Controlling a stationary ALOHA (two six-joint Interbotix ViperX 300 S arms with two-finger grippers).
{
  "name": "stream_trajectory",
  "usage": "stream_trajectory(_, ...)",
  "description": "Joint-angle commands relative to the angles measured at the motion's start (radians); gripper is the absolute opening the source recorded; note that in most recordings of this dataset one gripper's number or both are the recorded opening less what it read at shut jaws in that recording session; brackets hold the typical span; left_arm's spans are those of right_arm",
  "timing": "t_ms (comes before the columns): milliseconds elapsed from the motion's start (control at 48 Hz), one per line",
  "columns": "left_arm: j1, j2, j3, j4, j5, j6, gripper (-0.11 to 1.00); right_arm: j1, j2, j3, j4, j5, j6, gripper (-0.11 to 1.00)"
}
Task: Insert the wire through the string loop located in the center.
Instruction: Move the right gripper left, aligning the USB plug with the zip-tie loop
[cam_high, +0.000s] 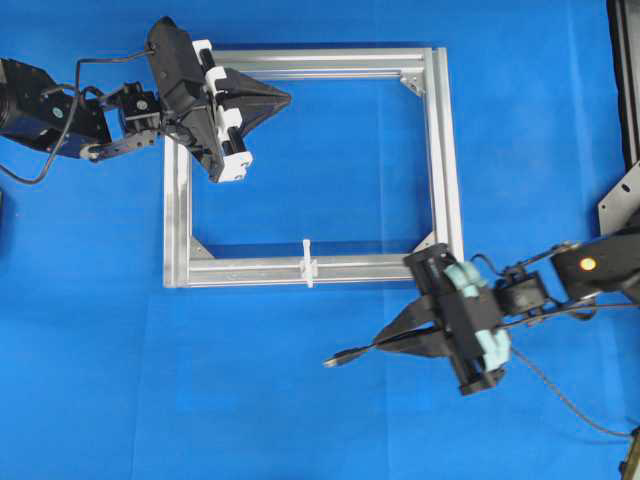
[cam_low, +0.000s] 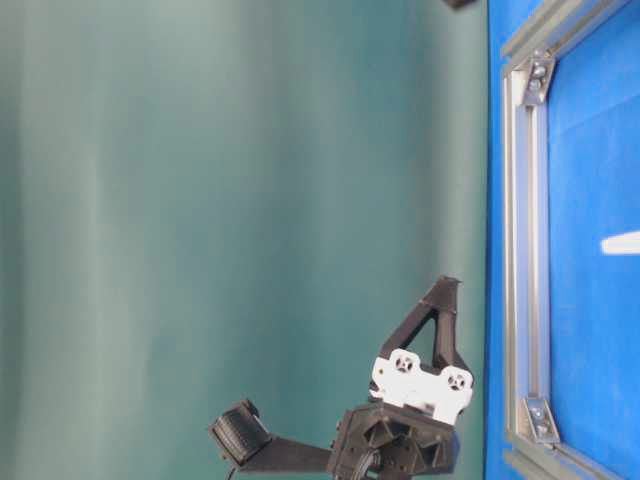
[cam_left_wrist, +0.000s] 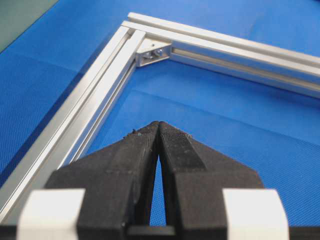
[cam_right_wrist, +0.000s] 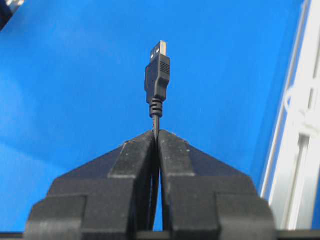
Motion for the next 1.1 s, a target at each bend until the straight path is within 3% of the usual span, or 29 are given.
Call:
stream_trajectory(0,0.0,-0.029,-0.008,0.003,-0.006,0.002,0.0,0.003,-0.044,0.017,0.005,-0.003,0.002,-0.02)
stream_trajectory(396,0.0,-0.028,-0.012,0.003,-0.006,0.0,0.0,-0.017,-0.049,0.023,0.005,-0.002,0.002,-0.02)
stream_trajectory(853,0.0,-0.029,-0.008,0.003,-0.008,0.0,0.0,-0.206,-0.041,0.032,0.015,0.002,0.002,-0.02)
stream_trajectory(1082,0.0,-0.029,-0.008,0.003,-0.009,0.0,0.0,-0.241,-0.017,0.026,0.015,0.0,0.002,-0.02)
